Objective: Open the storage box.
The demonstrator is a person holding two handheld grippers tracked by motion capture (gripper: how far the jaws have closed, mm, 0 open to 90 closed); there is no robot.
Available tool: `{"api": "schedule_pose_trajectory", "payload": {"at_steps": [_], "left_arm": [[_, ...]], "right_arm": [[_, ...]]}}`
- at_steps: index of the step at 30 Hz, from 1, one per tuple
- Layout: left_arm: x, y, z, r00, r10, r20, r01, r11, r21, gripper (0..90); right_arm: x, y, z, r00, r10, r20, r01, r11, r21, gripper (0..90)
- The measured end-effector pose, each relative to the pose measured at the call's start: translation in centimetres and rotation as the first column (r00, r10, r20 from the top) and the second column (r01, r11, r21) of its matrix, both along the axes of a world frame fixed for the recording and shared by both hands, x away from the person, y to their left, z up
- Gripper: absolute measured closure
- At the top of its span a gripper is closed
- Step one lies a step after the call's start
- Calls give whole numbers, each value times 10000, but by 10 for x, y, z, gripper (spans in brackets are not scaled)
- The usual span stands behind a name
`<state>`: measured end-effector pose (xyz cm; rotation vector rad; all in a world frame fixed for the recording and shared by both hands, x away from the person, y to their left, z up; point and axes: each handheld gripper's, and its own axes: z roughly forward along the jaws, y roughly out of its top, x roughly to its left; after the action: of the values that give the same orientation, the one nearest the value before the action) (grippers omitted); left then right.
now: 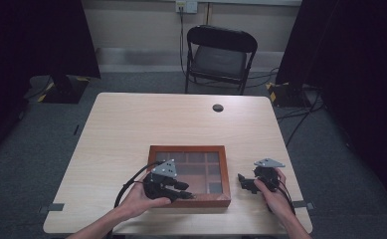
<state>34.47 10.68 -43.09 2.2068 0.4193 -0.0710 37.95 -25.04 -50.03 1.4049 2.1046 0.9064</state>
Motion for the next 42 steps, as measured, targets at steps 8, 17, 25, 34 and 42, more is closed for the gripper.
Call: {"api": "schedule_pose_trajectory", "payload": {"at_steps": [8, 17, 25, 34, 42], "left_arm": [[-1, -4, -8, 9999, -151, -30, 151, 9999, -38, 753], [-6, -3, -11, 9988, -91, 474, 97, 9999, -123, 806], [-4, -4, -10, 9995, -149, 276, 152, 9998, -97, 815], [1, -3, -9, 9994, -328, -81, 327, 9994, -78, 819], [2, 3, -4, 9991, -325, -260, 319, 9992, -225, 818]], "right_arm": [[0, 0, 0, 10000, 6, 1, -6, 10000, -1, 107], [0, 0, 0, 10000, 24, 7, -24, 10000, -2, 107], [0, 0, 0, 10000, 17, 3, -17, 10000, 0, 107], [0, 0, 0, 10000, 23, 6, -23, 10000, 1, 107], [0, 0, 0, 10000, 25, 7, -25, 10000, 0, 107]]}}
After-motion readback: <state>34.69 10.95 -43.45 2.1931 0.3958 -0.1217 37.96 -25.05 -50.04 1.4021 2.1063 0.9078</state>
